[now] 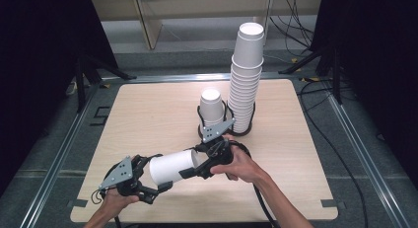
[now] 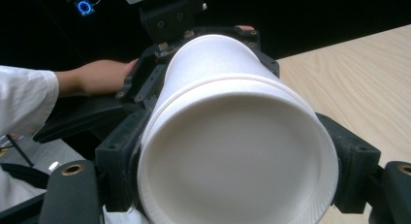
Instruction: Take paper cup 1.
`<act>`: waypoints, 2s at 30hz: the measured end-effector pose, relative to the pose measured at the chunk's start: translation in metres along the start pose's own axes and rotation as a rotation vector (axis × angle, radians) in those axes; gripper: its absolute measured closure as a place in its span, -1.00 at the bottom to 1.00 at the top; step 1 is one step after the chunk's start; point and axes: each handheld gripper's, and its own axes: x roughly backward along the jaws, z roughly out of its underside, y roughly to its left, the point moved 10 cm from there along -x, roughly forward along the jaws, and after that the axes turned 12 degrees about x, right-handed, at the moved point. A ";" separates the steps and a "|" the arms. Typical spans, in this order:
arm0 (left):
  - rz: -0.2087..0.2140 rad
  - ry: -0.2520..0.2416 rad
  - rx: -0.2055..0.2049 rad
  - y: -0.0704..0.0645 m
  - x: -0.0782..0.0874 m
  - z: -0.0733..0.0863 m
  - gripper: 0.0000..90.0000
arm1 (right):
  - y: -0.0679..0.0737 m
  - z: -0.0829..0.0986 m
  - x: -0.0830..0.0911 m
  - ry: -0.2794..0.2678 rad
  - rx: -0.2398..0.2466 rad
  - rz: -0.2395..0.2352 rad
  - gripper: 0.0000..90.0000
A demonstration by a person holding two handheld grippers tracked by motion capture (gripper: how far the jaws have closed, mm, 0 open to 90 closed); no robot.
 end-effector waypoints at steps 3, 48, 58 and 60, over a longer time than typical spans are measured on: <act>0.012 0.007 -0.017 0.000 -0.002 0.001 -0.73 | 0.000 0.002 0.003 0.009 -0.029 0.003 -0.46; 0.014 0.216 -0.115 -0.008 -0.009 0.029 -0.66 | 0.013 0.034 -0.010 0.597 0.328 0.115 -0.56; 0.035 0.220 -0.131 -0.011 -0.010 0.030 -0.66 | 0.013 0.043 -0.012 0.648 0.364 0.095 -0.46; 0.039 0.216 -0.113 -0.011 -0.010 0.030 -0.69 | 0.013 0.043 -0.011 0.645 0.371 0.090 -0.46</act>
